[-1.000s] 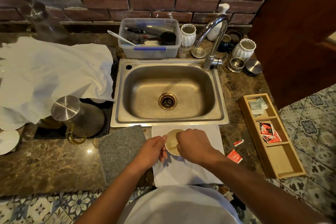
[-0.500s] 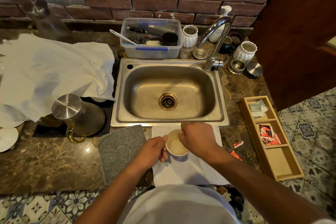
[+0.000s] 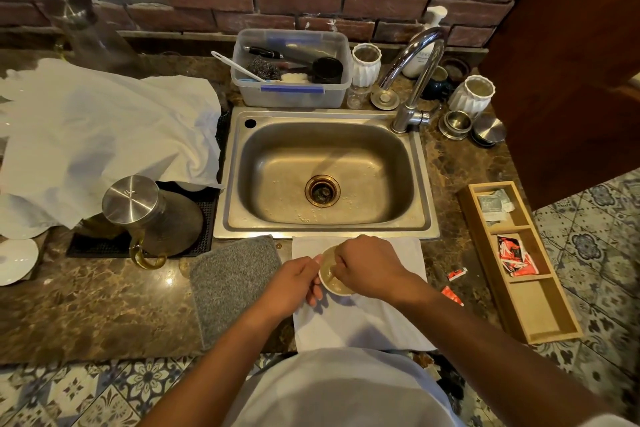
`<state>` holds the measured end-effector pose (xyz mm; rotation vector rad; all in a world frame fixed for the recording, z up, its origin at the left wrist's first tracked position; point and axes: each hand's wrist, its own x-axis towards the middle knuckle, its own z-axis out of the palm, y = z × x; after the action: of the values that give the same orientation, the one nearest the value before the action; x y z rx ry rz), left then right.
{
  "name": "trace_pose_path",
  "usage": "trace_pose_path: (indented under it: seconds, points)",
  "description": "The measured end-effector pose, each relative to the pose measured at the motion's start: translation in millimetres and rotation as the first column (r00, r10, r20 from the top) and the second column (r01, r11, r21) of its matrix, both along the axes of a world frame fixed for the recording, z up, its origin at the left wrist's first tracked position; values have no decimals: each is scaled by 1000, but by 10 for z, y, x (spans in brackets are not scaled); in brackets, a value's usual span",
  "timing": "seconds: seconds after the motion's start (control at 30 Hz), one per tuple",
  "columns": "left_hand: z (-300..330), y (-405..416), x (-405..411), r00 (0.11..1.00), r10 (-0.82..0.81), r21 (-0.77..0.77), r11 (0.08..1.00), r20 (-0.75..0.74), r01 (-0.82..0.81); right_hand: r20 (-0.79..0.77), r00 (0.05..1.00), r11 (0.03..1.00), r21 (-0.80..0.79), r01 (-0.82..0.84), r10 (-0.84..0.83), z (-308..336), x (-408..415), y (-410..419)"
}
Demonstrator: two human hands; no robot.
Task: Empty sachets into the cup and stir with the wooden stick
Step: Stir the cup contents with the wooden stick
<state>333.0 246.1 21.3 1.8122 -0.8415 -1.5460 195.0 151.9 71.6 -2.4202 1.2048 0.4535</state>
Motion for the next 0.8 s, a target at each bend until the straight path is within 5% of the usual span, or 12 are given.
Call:
trace_pose_path:
  seconds: [0.23, 0.67, 0.8]
  points:
    - [-35, -11, 6, 999, 15, -5, 1000, -33, -15, 42, 999, 974, -226, 8, 2, 20, -58, -66]
    - [-81, -9, 18, 999, 4, -16, 1000, -37, -5, 0, 997, 993, 90, -82, 82, -48, -122, 116]
    - [-29, -14, 30, 998, 25, -16, 1000, -66, -26, 47, 993, 994, -20, -105, 106, -18, -22, 0]
